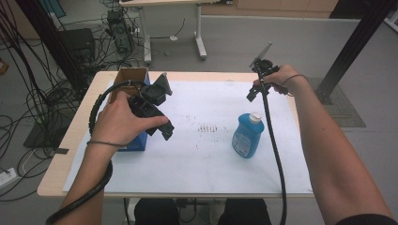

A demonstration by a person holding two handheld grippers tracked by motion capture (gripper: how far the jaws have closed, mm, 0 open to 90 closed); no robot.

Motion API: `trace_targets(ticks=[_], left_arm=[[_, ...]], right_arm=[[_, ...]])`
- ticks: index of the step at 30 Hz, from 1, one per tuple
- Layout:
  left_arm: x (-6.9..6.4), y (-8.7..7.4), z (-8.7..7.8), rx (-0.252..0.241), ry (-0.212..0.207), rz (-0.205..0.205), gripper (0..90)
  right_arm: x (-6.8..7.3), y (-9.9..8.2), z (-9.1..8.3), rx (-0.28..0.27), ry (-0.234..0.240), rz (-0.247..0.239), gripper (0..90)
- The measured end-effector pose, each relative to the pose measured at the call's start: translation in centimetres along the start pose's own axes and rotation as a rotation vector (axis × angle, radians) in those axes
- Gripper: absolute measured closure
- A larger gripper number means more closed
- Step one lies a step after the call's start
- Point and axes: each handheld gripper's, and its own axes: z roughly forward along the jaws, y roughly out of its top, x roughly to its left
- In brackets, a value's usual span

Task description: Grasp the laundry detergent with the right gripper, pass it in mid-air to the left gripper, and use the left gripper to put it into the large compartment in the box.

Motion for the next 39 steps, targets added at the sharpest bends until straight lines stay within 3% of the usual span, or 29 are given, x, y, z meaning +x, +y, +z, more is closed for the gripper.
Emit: trace_targets(ticks=[16,29,39], left_arm=[[0.1,0.2,0.4,0.006,-0.004,0.000,8.5],[-0.2,0.4,1.0,0.015,-0.003,0.001,8.7],[-0.5,0.4,1.3,0.013,-0.007,0.006,8.6]], right_arm=[[0.2,0.2,0.0,0.004,-0.003,-0.008,8.1],[-0.3,-1.9,-1.5,-0.046,-0.004,-0.004,7.7],[0.3,-3.3,-2.2,-0.039,-0.037,-0.020,7.8]])
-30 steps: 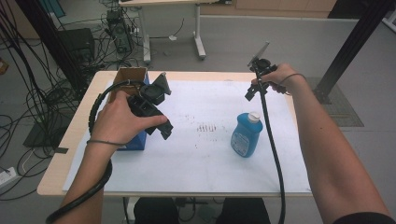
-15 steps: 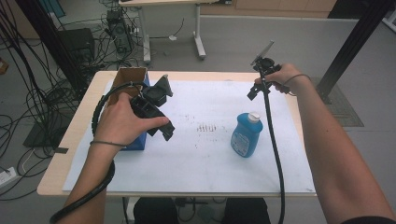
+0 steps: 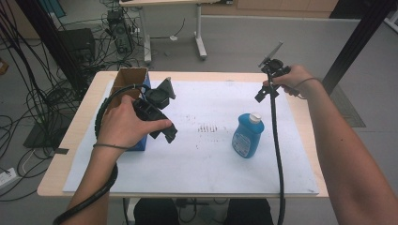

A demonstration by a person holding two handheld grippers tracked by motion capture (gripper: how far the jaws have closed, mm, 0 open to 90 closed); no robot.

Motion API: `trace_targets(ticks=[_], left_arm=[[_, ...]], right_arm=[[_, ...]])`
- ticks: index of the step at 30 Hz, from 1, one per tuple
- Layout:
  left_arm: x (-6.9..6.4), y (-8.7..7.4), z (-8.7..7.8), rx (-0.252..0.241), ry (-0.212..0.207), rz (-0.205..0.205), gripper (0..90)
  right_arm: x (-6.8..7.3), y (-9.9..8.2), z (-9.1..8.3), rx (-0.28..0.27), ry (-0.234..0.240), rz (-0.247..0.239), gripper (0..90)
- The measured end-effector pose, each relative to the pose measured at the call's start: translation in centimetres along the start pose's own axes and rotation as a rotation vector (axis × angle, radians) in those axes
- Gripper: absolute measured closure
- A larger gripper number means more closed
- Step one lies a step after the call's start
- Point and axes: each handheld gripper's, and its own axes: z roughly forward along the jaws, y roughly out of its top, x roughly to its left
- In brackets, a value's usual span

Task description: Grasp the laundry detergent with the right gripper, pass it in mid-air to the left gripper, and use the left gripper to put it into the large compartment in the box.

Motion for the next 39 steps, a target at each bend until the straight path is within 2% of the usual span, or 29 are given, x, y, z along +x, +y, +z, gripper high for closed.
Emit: trace_targets(ticks=[5,17,28,31,35,39], left_arm=[[-0.2,-0.1,0.0,0.001,0.000,0.005,8.6],[-0.5,-0.2,0.7,0.007,-0.008,0.007,8.5],[-0.8,0.1,1.3,0.011,-0.011,0.007,8.3],[-0.9,0.2,1.5,0.011,-0.011,0.008,8.3],[-0.9,0.2,1.6,0.008,-0.024,0.012,8.1],[-1.0,0.2,1.9,0.006,-0.019,0.007,7.9]], right_arm=[[-0.3,-1.1,-0.8,-0.020,0.000,0.009,7.7],[0.4,-3.1,-2.1,-0.035,-0.023,0.001,7.6],[0.2,-5.5,-2.1,-0.042,-0.024,0.015,7.6],[-0.3,-6.3,-2.1,-0.041,-0.019,0.041,7.5],[-0.4,-7.0,-2.0,-0.047,-0.017,0.042,7.5],[-0.3,-7.7,-1.7,-0.057,-0.009,0.042,6.9]])
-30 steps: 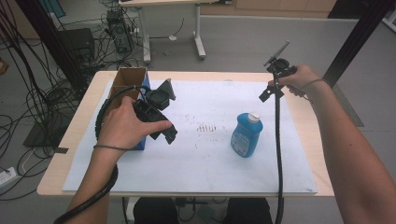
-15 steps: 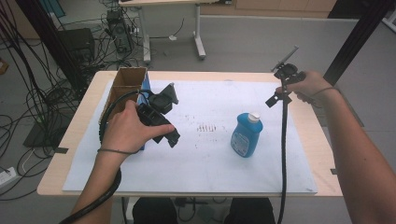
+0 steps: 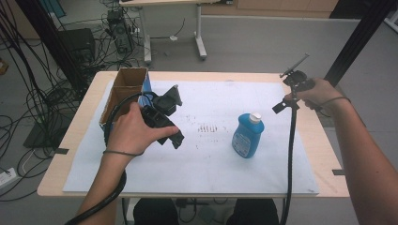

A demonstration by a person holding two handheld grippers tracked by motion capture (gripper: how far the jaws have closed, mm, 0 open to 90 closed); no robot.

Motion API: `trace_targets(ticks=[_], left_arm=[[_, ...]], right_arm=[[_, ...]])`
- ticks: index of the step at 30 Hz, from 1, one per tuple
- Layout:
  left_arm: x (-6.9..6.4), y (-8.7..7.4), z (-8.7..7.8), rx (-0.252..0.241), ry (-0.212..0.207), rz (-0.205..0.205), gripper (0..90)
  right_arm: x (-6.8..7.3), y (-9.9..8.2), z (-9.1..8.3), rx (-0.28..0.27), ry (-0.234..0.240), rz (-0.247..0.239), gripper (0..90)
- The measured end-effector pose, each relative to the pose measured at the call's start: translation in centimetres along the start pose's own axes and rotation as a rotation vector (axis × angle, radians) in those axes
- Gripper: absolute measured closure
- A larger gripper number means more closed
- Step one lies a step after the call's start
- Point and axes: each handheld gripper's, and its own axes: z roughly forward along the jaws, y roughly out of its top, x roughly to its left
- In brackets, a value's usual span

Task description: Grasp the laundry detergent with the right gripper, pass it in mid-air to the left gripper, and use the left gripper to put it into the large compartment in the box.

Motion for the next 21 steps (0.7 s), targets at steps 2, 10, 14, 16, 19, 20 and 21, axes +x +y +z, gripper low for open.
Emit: trace_targets(ticks=[2,10,14,16,19,20,21], left_arm=[[0.0,0.0,0.1,-0.001,-0.001,0.000,7.8],[-0.2,-0.2,0.3,-0.001,0.013,-0.007,7.7],[-0.1,-0.4,0.5,-0.007,0.010,-0.016,7.6],[-0.2,-0.4,0.7,-0.001,0.011,-0.019,7.8],[-0.2,-0.4,0.9,-0.001,0.007,-0.017,7.8],[-0.2,-0.5,1.1,-0.003,0.002,-0.017,7.9],[-0.2,-0.5,1.1,-0.004,-0.002,-0.018,7.9]], right_arm=[[0.1,-0.3,0.1,-0.001,-0.003,0.002,5.5],[0.2,-1.9,0.0,-0.021,-0.004,0.008,7.0],[0.2,-2.7,-0.3,-0.037,-0.005,0.011,7.5],[0.2,-3.1,-0.4,-0.041,-0.004,0.012,7.7],[0.2,-3.6,-0.5,-0.045,0.000,0.004,7.8],[0.2,-4.1,-0.5,-0.049,0.000,0.004,7.8],[0.3,-4.3,-0.4,-0.053,-0.001,0.004,7.8]])
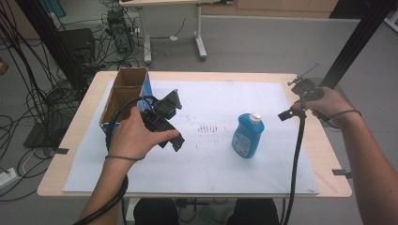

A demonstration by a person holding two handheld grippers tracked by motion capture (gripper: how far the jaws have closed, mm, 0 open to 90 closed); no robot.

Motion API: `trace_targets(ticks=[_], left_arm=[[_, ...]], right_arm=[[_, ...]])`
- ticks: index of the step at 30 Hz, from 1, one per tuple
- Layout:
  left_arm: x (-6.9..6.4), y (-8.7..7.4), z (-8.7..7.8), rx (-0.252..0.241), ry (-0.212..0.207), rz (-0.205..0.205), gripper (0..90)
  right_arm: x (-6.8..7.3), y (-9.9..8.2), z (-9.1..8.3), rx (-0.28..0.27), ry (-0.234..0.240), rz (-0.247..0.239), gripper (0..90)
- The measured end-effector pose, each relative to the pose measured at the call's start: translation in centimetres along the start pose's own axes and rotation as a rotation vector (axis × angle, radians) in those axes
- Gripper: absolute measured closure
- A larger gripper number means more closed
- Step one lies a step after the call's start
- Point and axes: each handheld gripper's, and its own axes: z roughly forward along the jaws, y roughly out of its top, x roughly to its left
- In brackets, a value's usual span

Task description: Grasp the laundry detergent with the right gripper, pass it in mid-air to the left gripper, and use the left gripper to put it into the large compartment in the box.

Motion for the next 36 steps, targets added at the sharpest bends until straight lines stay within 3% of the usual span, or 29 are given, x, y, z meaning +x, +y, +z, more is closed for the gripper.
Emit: trace_targets(ticks=[31,36], left_arm=[[-0.5,0.3,1.6,0.021,-0.015,0.002,7.8],[-0.5,0.4,1.9,0.028,-0.017,0.003,7.7]], right_arm=[[1.1,-6.3,0.4,-0.089,0.037,0.006,7.6],[1.8,-7.6,0.3,-0.117,0.031,0.002,7.6]])
